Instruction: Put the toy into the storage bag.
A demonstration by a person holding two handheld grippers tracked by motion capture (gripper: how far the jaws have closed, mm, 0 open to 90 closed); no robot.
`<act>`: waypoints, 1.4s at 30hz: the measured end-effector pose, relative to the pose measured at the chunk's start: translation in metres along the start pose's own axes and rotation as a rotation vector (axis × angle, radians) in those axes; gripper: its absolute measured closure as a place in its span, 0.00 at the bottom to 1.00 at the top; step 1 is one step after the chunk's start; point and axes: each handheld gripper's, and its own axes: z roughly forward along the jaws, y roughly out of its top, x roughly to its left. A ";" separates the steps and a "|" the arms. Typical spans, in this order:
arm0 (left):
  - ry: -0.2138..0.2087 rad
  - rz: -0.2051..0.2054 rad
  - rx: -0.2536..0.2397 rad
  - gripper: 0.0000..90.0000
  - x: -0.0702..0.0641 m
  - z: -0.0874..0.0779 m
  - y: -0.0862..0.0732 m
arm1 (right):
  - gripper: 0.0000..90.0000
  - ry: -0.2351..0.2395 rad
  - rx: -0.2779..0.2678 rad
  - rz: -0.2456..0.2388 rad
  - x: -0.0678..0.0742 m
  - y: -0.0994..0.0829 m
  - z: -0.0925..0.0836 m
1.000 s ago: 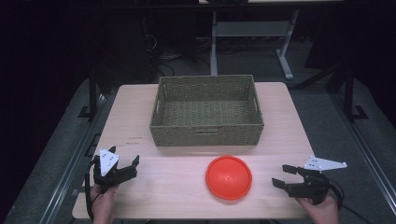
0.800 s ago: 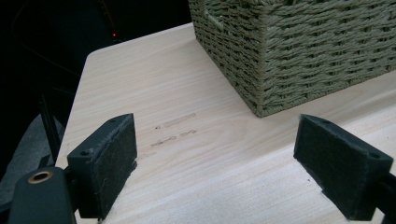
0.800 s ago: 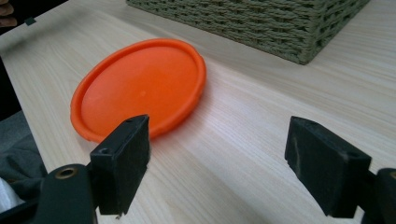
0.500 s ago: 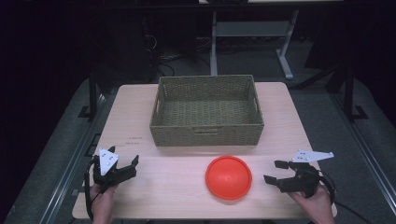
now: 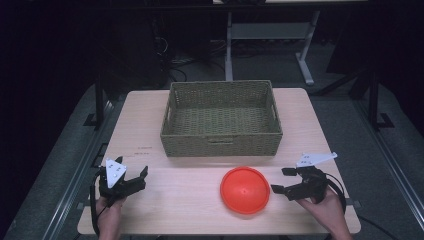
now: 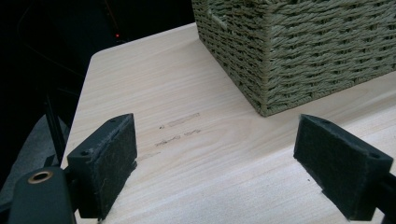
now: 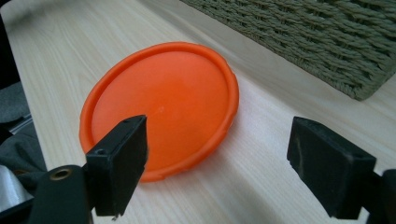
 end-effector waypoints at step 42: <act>-0.006 0.029 0.009 0.14 -0.005 0.003 0.001 | 0.42 0.022 0.141 -0.027 -0.004 0.020 0.063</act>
